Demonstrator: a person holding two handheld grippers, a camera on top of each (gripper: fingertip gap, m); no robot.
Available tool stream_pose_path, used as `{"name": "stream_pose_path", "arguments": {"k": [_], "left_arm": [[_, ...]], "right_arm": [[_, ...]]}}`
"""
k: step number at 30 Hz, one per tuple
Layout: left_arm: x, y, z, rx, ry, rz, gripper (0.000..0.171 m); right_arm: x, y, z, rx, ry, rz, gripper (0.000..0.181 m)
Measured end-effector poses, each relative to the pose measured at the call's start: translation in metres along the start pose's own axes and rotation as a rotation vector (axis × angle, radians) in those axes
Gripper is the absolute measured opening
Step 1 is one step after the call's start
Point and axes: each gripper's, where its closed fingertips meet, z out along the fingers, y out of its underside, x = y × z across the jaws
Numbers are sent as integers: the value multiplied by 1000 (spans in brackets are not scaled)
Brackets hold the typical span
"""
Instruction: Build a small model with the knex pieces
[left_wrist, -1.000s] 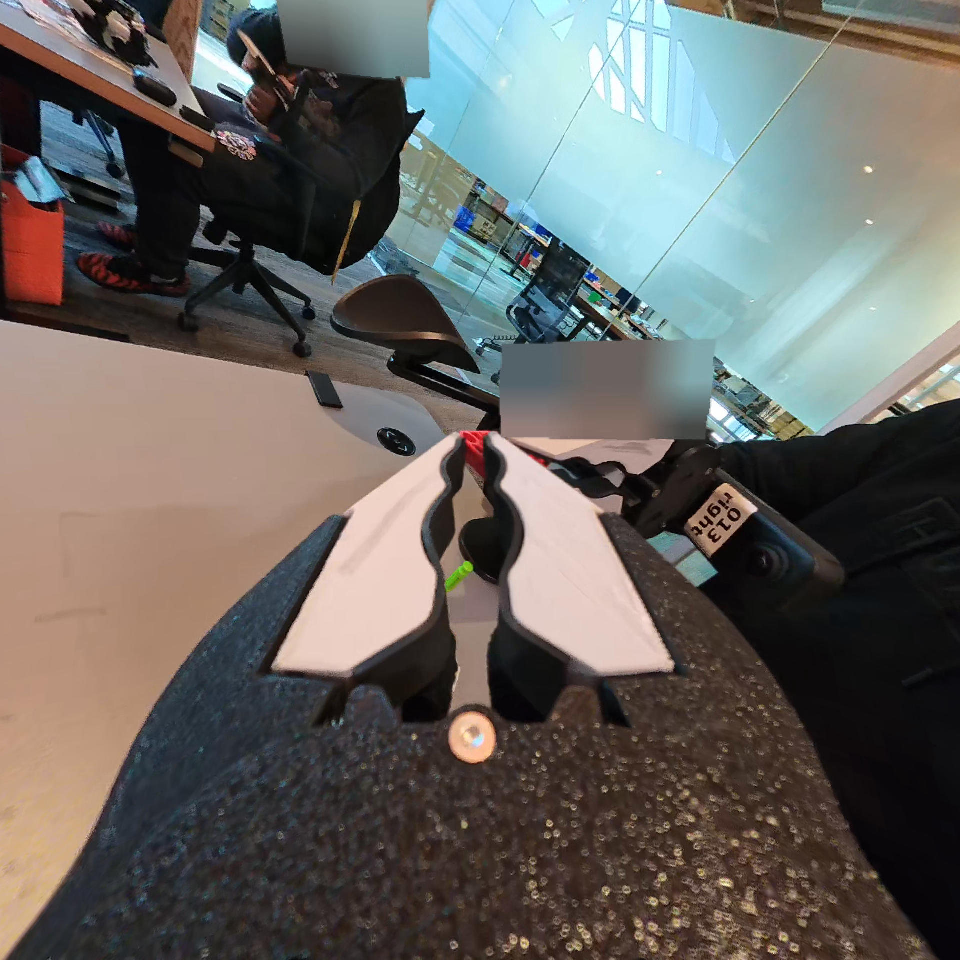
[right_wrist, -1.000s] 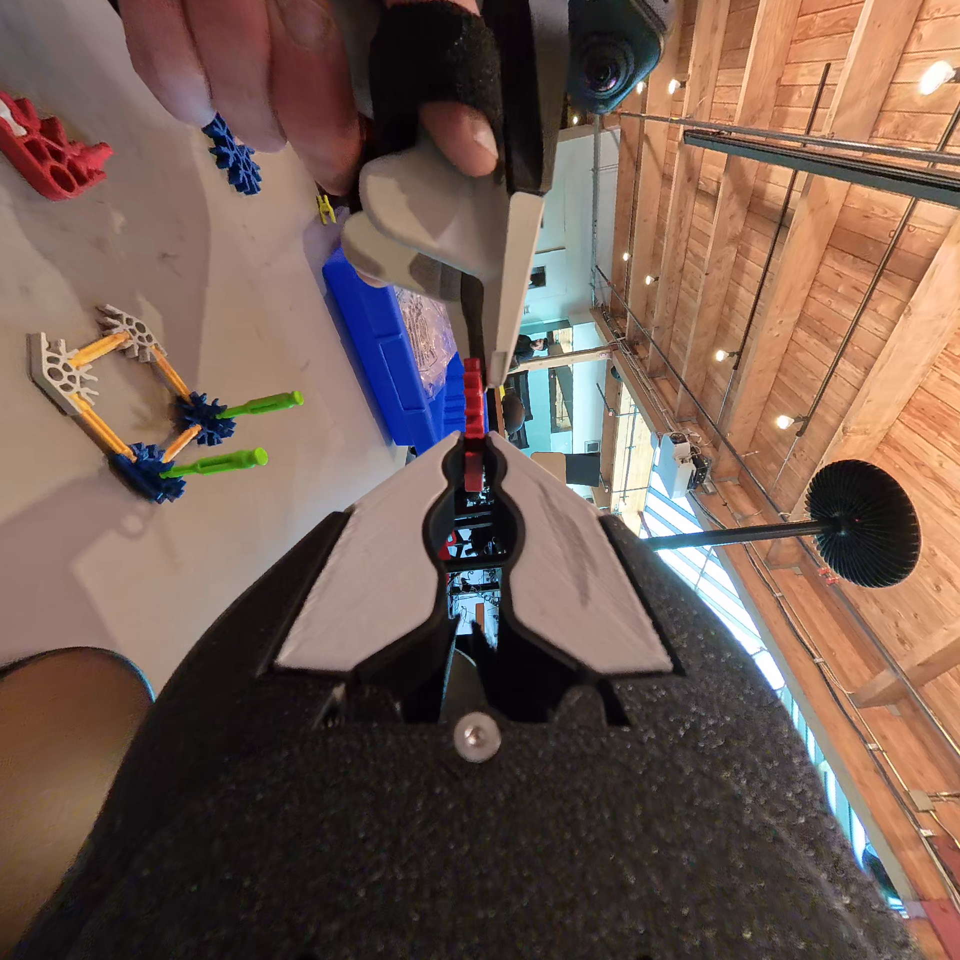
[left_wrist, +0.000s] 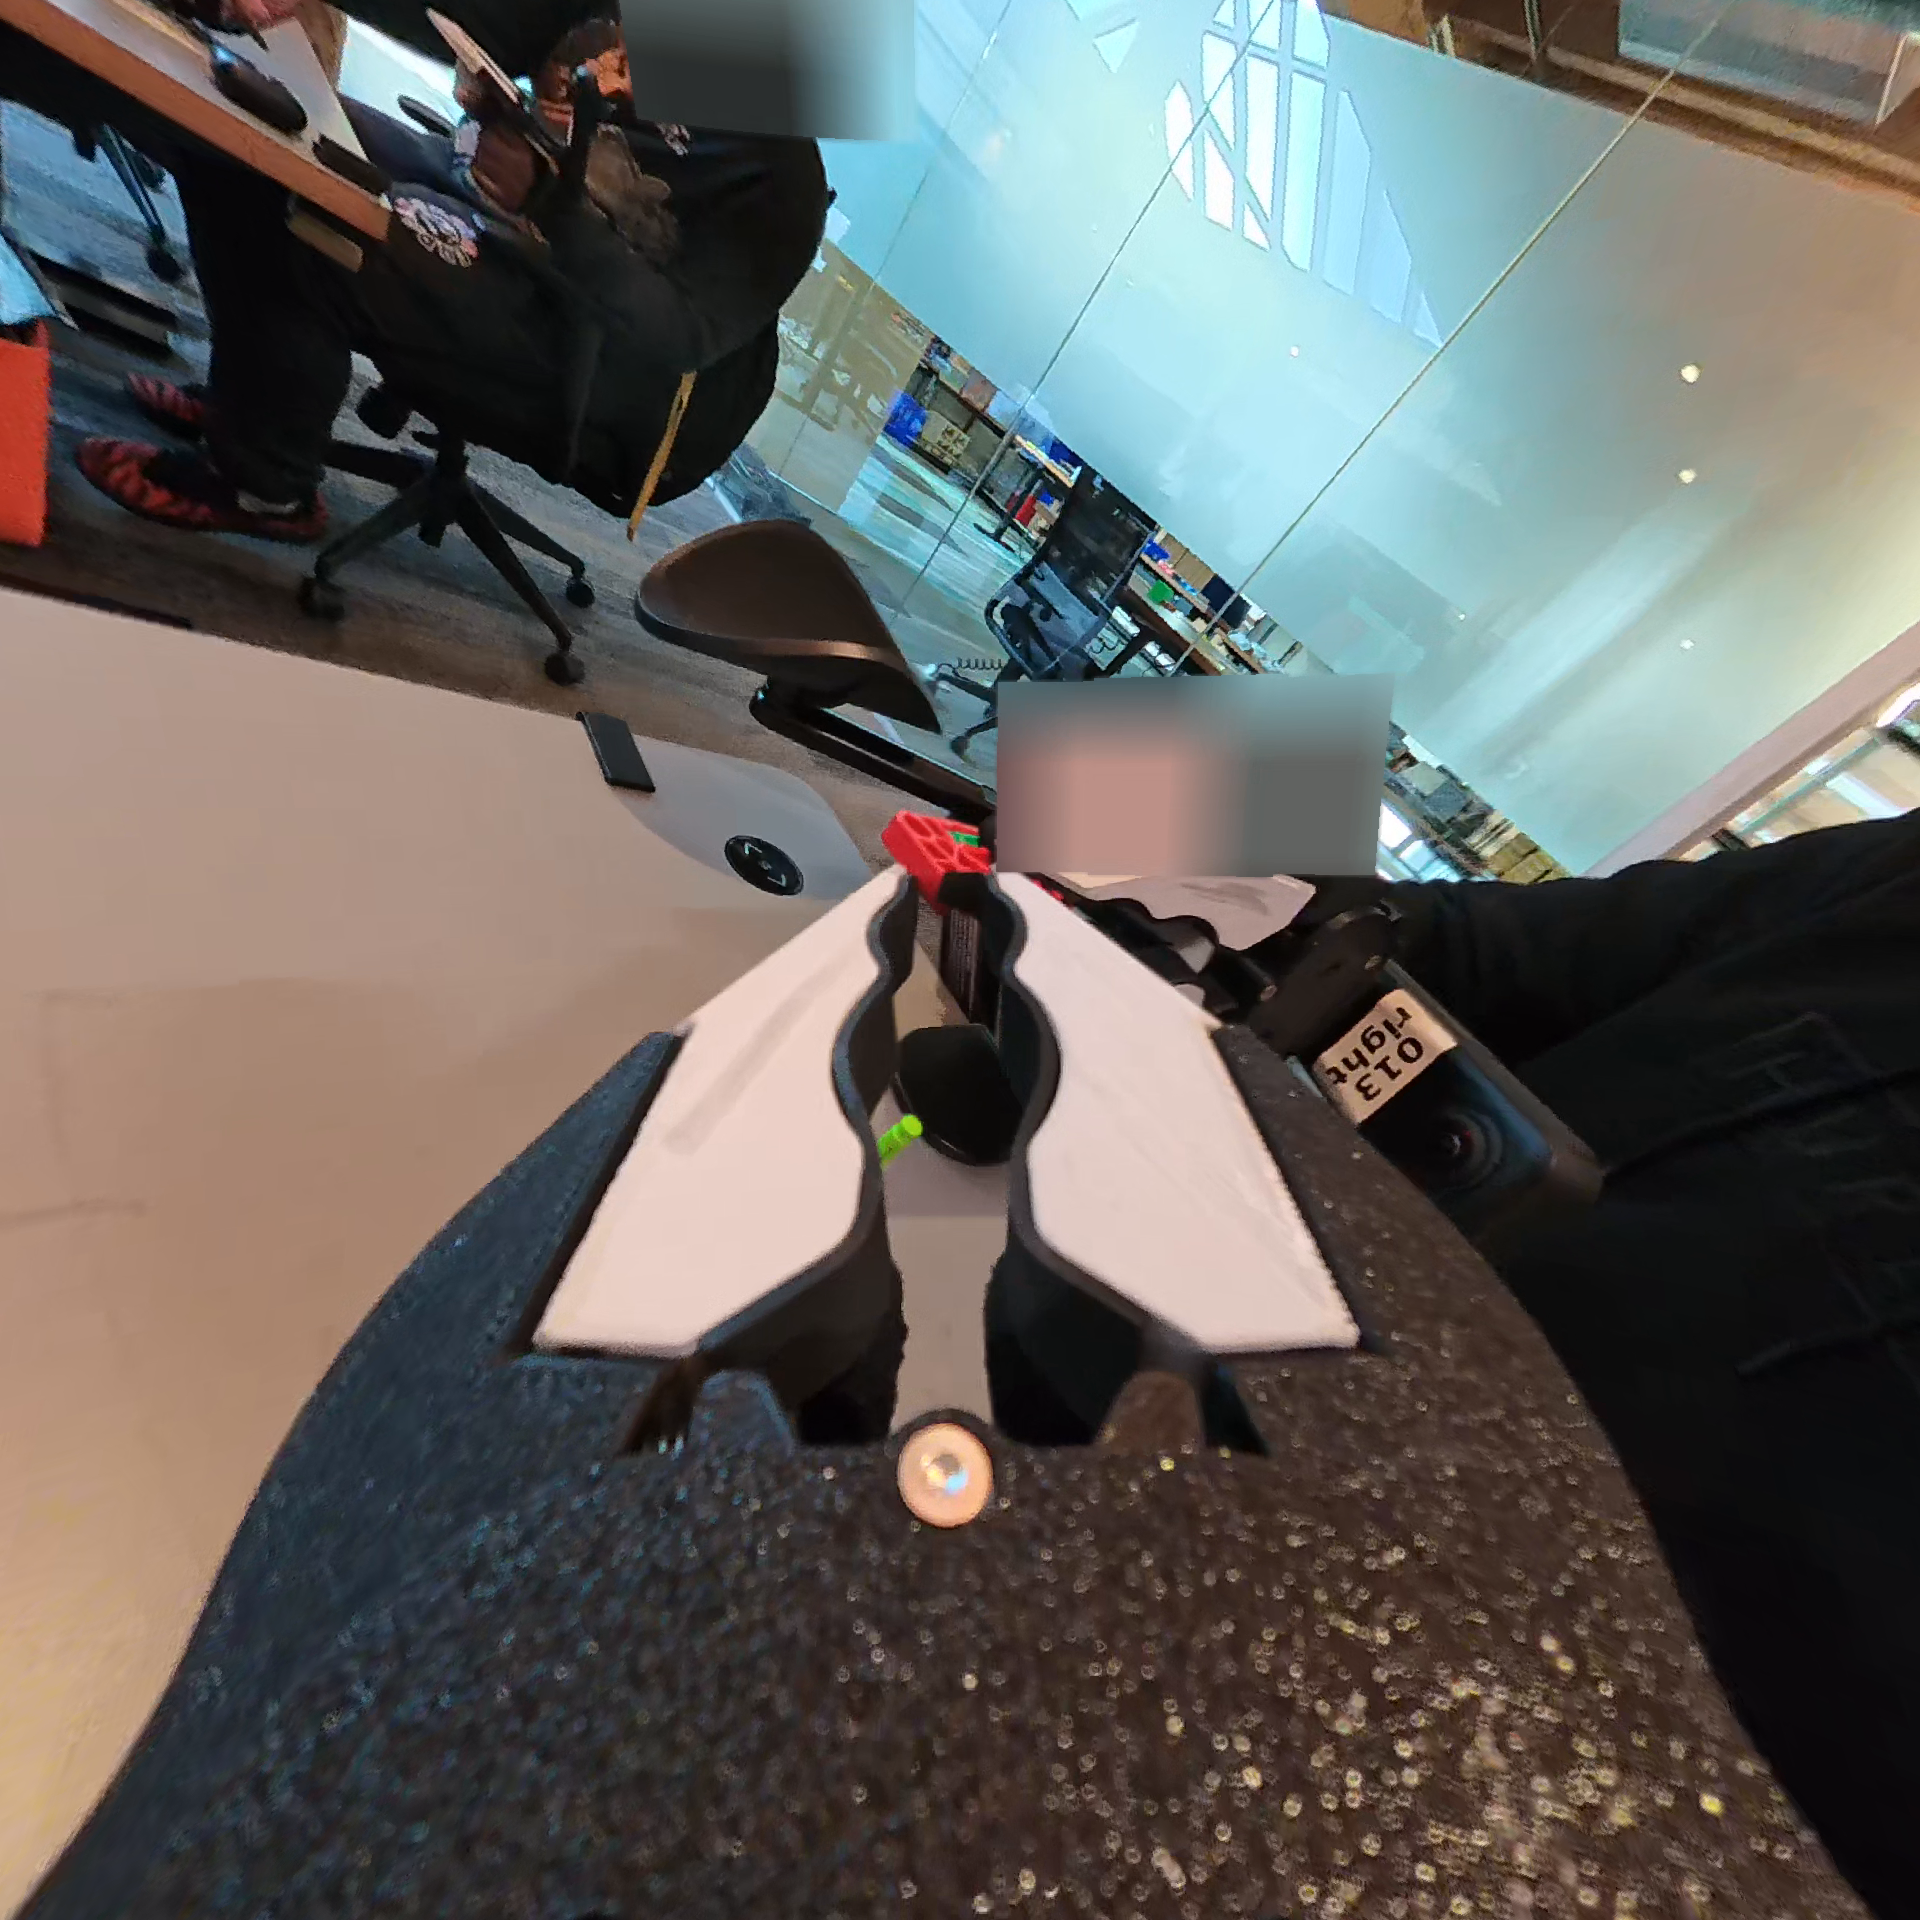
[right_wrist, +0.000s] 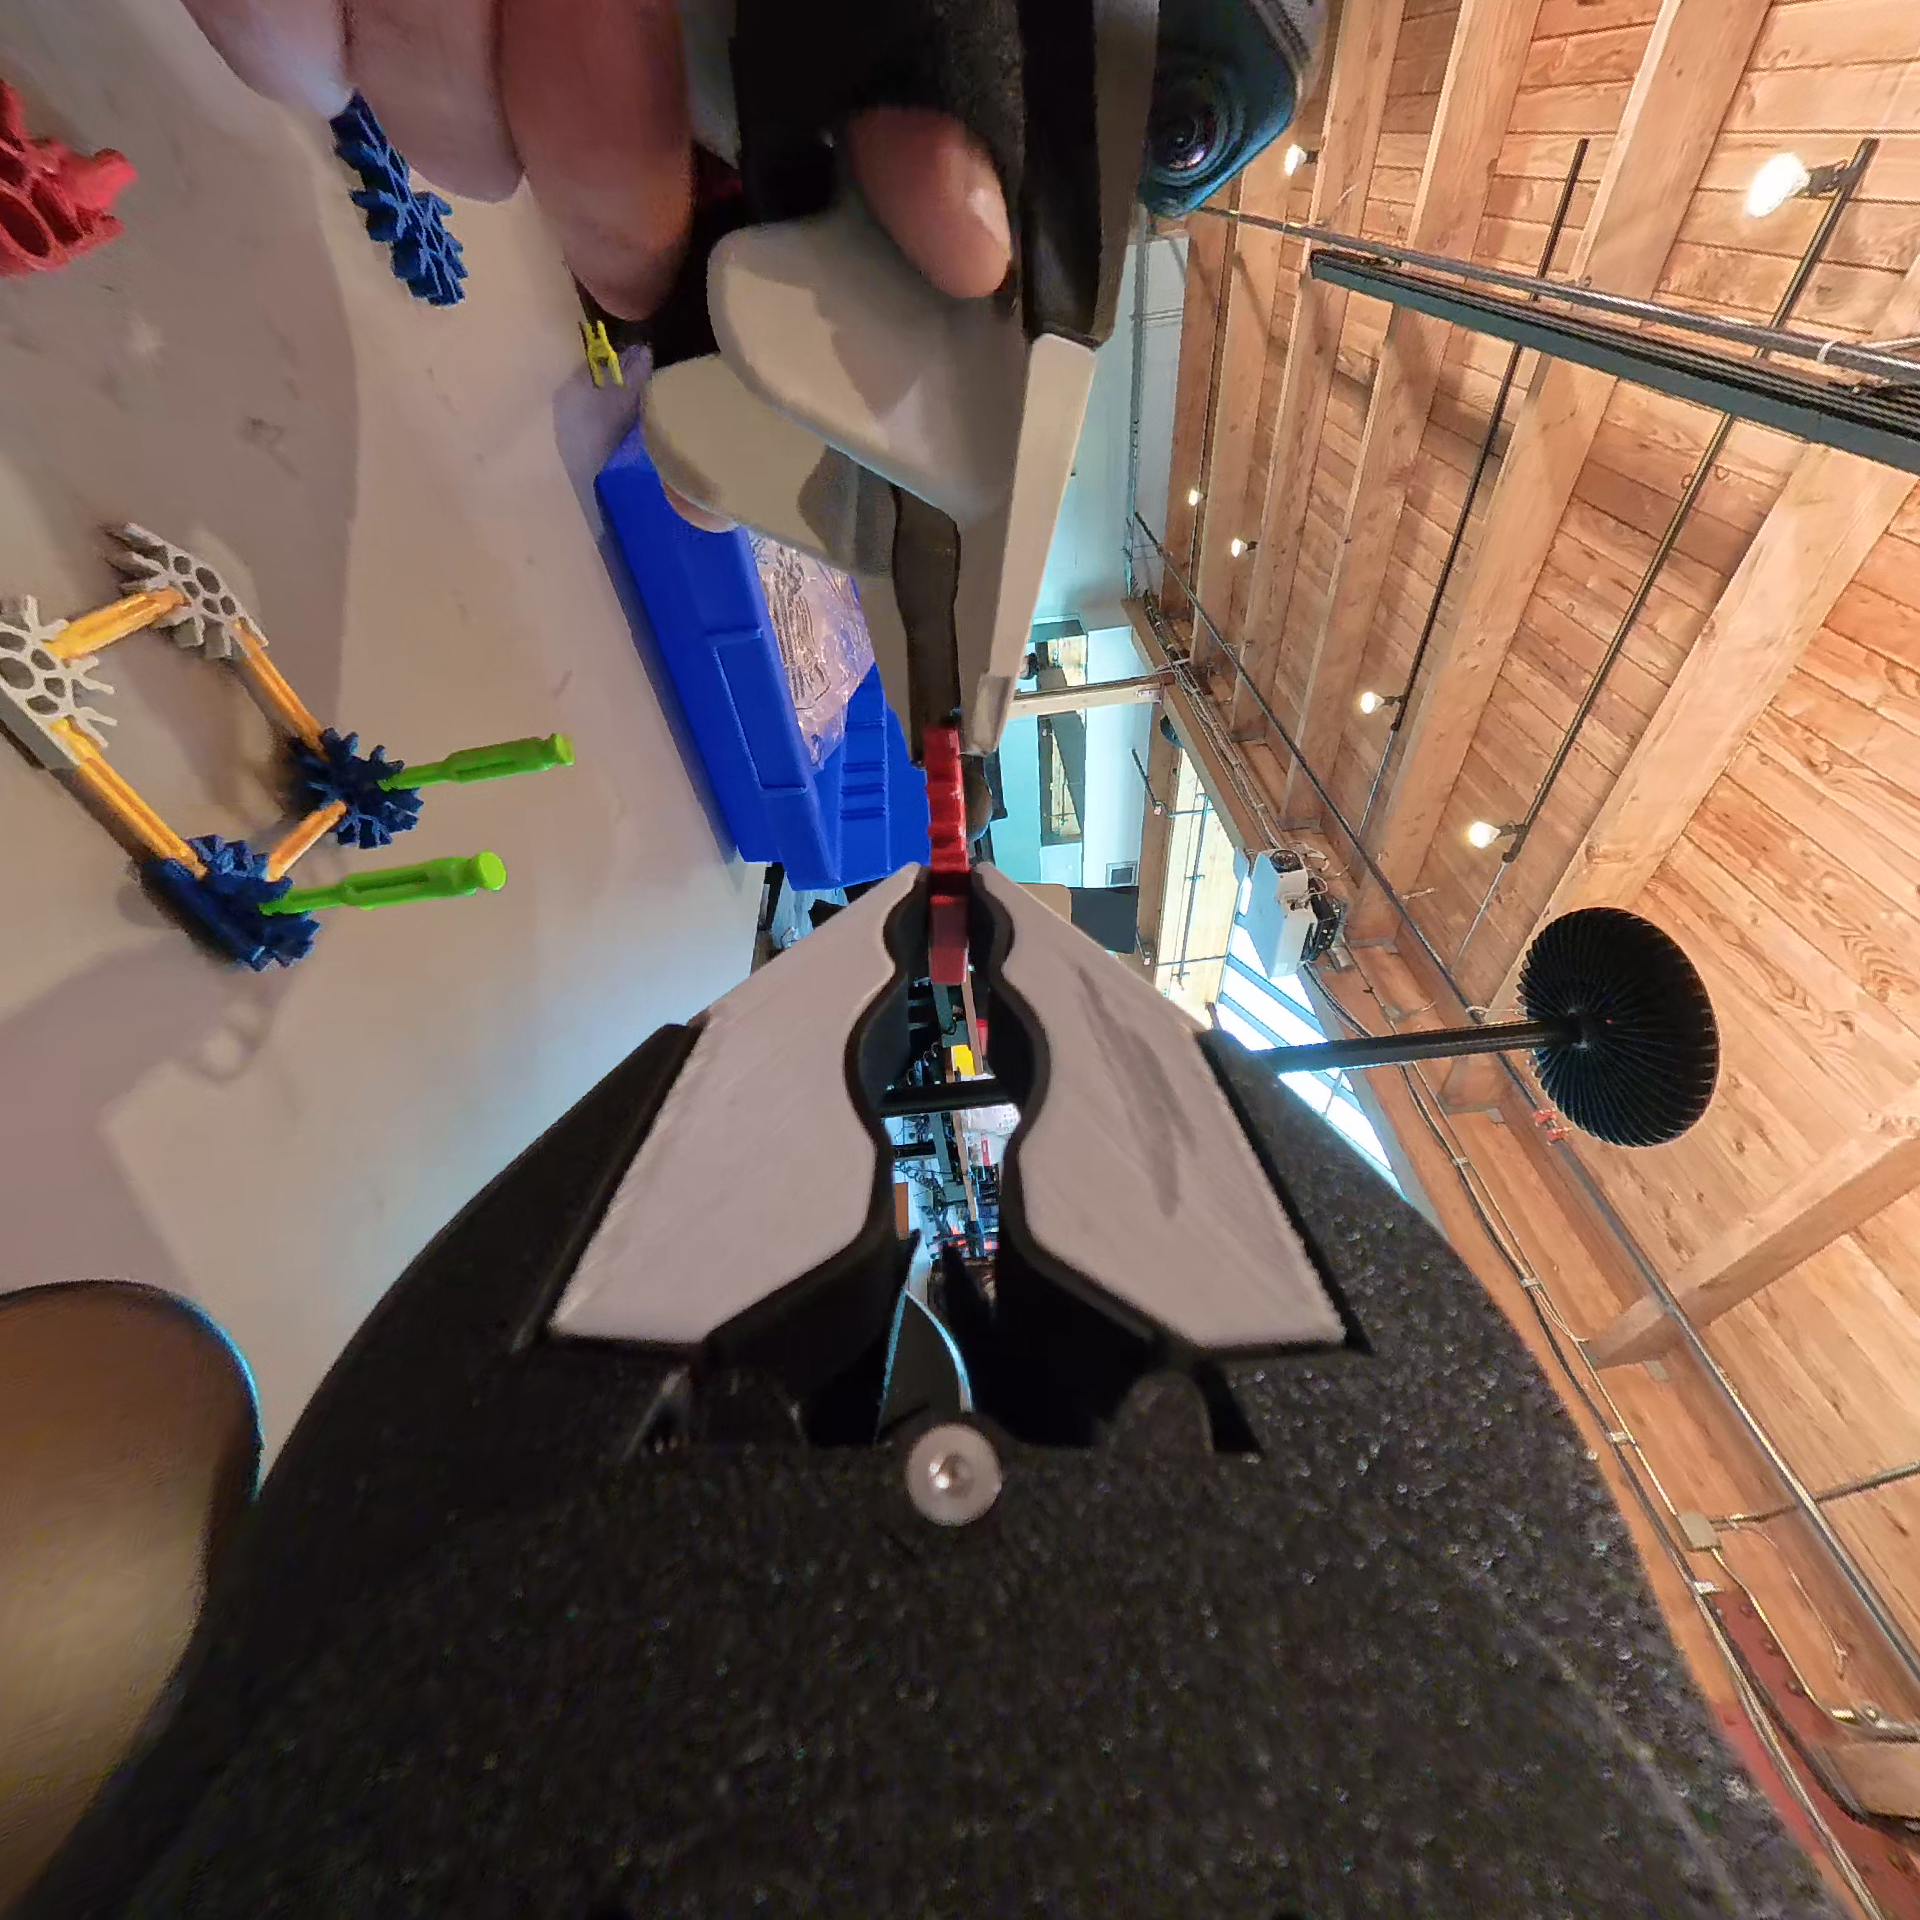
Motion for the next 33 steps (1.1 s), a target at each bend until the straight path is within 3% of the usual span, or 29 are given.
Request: {"name": "stream_pose_path", "arguments": {"k": [4,14,18,24,33], "left_arm": [[-1,-1,-2,5,-12,33,1],[-1,1,-1,-13,-29,78,2],[-8,2,-3,-41,-123,213,21],[-9,3,-2,-64,-170,325,33],[-5,5,10,-76,-257,504,31]], "right_arm": [[0,-3,-2,14,2,3,5],[-1,-6,-3,22,-41,65,3],[-3,-3,-3,18,-59,83,4],[-5,7,-1,-27,-81,112,5],[-5,6,1,-38,-85,122,5]]}}
